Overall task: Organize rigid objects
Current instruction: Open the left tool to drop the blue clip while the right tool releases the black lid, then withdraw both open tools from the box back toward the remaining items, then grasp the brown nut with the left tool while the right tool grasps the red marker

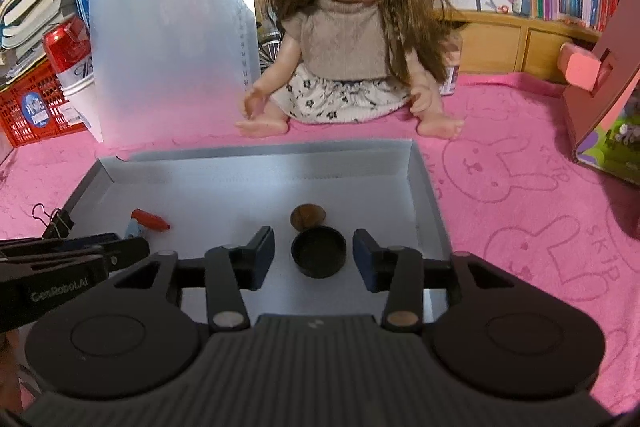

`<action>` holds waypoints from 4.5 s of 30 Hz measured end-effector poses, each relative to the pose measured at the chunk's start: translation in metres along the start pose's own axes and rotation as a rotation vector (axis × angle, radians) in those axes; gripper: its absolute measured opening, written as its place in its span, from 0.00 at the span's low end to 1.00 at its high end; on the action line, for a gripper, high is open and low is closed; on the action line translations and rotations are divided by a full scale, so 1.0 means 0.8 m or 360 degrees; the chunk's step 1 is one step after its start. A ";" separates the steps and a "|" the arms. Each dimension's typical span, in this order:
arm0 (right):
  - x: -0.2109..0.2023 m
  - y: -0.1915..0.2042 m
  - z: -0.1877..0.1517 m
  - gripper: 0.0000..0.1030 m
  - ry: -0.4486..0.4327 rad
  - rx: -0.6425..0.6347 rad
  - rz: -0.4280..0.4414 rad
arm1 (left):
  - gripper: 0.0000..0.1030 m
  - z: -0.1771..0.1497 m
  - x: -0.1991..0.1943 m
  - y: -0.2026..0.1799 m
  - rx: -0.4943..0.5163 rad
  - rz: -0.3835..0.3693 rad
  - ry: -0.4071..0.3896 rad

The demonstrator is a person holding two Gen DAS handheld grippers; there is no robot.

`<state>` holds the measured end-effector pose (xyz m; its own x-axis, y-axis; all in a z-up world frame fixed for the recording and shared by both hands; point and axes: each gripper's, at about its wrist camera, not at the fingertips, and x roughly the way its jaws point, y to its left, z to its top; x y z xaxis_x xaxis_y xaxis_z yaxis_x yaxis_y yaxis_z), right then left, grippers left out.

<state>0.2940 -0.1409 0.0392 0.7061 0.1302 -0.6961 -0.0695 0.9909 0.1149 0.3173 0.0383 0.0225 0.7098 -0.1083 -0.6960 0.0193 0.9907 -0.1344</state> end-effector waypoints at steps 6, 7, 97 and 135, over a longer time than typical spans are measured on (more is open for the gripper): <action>-0.032 0.002 -0.006 0.77 -0.0122 -0.0054 0.0024 | 0.49 -0.006 -0.033 0.001 0.0040 -0.0017 -0.0067; -0.038 0.002 -0.008 0.78 -0.0142 -0.0064 0.0029 | 0.51 -0.009 -0.040 0.000 0.0048 -0.0033 -0.0081; -0.261 -0.010 -0.262 0.97 -0.0392 -0.0497 0.0048 | 0.56 -0.288 -0.268 0.033 0.0290 0.0055 -0.0378; -0.245 -0.036 -0.257 0.61 -0.0219 -0.0517 -0.0127 | 0.40 -0.280 -0.246 0.041 0.0259 0.0094 -0.0324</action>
<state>0.0126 -0.1882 0.0269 0.8049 0.0684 -0.5895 -0.2152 0.9594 -0.1825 0.0205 0.0736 -0.0028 0.8397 -0.0473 -0.5409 0.0746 0.9968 0.0288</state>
